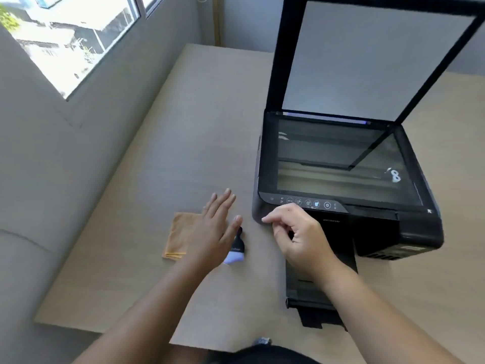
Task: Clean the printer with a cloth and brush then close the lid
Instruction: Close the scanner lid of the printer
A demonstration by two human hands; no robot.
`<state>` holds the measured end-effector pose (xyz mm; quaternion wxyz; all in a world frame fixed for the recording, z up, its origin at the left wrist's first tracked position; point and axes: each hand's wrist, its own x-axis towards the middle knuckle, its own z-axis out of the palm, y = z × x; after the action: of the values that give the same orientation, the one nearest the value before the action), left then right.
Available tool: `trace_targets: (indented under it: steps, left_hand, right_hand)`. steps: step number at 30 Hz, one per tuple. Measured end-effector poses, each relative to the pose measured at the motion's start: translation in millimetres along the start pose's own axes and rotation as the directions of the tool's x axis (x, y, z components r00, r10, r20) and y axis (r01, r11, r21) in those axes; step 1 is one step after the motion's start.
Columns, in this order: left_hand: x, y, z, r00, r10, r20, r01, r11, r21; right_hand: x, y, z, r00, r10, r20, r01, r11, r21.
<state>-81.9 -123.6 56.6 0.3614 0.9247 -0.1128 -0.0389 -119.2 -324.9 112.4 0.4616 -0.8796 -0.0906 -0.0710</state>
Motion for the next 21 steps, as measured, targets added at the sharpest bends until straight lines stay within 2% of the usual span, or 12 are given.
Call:
trace_targets:
  steps: [5,10,14,18,21]
  left_hand:
    - [77,46,-23,0.993,0.087,-0.075,-0.096,0.988,-0.125]
    - [145,93,-53,0.981,0.140,-0.137,-0.164,0.970,-0.181]
    - [191,136,-77,0.984,0.075,-0.159,-0.114,0.962,-0.248]
    - [235,178,-99,0.987,-0.051,-0.153,-0.019,0.904,-0.426]
    - [264,206,-111,0.985,-0.081,-0.151,-0.001,0.879,-0.476]
  right_hand:
    - [12,5,-63,0.966,0.110,-0.235,-0.101,0.994,0.051]
    - [46,18,-137,0.929,0.071,-0.364,-0.098,0.994,-0.055]
    - [94,29,-205,0.879,0.046,-0.474,-0.155,0.969,-0.192]
    - [145,36,-265,0.821,0.115,-0.560,-0.259,0.948,-0.186]
    - [175,42,-297,0.813,0.110,-0.572,-0.282,0.933,-0.222]
